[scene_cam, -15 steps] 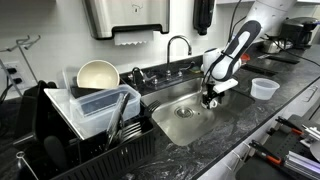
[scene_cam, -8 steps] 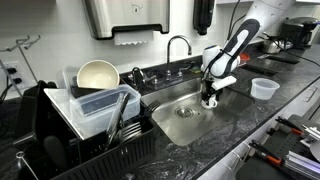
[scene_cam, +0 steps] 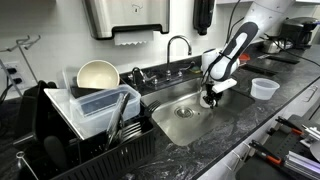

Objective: Pick up the spoon from the dish rack and place it inside the white mug in the sink, remove the mug from the sink and place it on the right side of the countertop

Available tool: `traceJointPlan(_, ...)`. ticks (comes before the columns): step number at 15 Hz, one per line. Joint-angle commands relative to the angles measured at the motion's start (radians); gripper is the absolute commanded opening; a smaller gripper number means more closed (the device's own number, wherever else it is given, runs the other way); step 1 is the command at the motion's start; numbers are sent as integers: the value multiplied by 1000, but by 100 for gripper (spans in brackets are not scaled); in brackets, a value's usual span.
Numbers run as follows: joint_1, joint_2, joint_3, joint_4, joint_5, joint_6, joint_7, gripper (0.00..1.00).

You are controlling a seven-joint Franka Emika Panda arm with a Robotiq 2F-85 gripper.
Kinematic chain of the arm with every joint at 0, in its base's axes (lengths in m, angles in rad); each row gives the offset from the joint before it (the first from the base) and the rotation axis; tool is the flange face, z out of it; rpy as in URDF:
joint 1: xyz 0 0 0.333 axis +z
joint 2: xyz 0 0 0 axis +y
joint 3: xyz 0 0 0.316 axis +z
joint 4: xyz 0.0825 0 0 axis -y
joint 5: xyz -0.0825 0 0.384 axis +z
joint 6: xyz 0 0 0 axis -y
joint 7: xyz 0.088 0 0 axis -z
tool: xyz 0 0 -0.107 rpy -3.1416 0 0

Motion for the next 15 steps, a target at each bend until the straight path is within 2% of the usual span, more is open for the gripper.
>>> traceJointPlan(1,2,5,0,9,22,-15,-20,26)
traceJointPlan(3,2,4,0,8,22,-13,-20,18)
traceJointPlan(5,3,3,-1,6,23,-6,-14,0)
traceJointPlan(7,2,1,-1,5,24,-3,-14,3)
traceJointPlan(15,11,-34,-3,-19,22,30,1,3)
